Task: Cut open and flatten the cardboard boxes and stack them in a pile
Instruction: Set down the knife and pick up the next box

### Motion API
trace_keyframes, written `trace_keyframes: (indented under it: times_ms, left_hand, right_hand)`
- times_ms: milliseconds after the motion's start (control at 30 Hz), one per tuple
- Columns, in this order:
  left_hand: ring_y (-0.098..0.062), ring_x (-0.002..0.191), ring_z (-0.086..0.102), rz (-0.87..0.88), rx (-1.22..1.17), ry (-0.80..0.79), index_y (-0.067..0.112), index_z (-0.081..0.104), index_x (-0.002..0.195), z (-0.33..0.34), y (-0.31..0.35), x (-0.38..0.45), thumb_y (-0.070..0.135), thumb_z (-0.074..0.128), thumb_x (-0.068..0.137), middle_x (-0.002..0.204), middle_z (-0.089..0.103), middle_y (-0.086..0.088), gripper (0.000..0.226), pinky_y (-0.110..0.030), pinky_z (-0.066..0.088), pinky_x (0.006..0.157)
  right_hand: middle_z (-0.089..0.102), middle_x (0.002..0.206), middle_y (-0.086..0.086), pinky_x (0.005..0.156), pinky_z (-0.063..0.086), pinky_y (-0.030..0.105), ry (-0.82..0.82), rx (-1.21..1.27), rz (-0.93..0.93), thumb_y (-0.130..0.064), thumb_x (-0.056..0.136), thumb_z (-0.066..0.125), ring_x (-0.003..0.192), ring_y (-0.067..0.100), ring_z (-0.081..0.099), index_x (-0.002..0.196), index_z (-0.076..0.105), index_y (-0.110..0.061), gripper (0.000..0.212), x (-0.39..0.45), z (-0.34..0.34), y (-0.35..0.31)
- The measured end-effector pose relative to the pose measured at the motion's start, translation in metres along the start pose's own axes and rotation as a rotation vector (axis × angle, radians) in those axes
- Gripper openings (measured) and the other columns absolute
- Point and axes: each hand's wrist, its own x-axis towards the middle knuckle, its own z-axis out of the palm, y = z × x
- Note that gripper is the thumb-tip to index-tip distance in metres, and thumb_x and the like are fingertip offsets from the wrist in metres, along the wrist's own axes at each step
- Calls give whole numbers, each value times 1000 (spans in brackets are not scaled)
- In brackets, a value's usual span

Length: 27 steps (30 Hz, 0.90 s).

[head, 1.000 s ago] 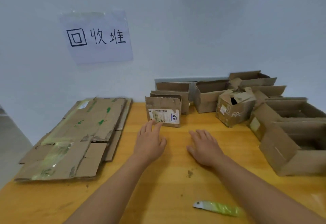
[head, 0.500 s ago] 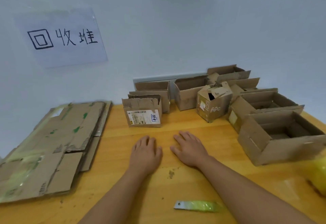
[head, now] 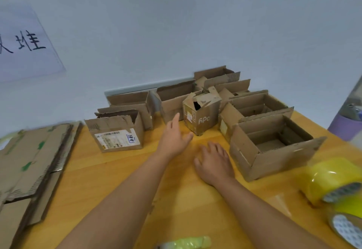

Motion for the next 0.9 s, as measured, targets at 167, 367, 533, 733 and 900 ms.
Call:
trace_keyframes:
  times_ms: [167,367,533,733,900]
  left_hand:
    - [-24,149,19,-40,-144,1,27,-3,156,18,9,41,54,73,81,164,14,-5,111,-44,28,115]
    - [-22,146,26,-17,-305,46,31,1,156,31,9,62,41,80,78,160,23,-3,111,-44,33,114]
    - [-21,136,37,19,-337,97,36,7,153,25,9,51,33,80,80,148,27,-5,104,-28,35,98]
    - [-11,121,40,72,-284,191,50,13,149,-10,-14,-9,36,79,81,142,27,-1,96,-26,41,94]
    - [-14,126,44,55,-276,262,52,15,147,-48,-35,-83,43,78,80,143,29,1,93,-32,49,97]
  right_hand:
    - [34,151,7,115,20,44,54,-10,4,-48,92,39,142,28,22,138,46,-19,55,6,1,-2]
    - [36,149,7,112,21,45,78,-47,13,-50,90,38,139,28,24,135,47,-21,54,9,5,-2]
    - [36,150,7,112,21,46,91,-48,2,-50,91,38,139,28,25,137,46,-21,55,10,5,-2]
    - [42,145,6,112,23,46,89,0,15,-47,90,44,138,27,29,130,54,-20,49,9,4,0]
    - [51,140,5,109,31,40,174,269,-10,-39,95,52,132,24,42,138,51,-17,48,2,-4,-1]
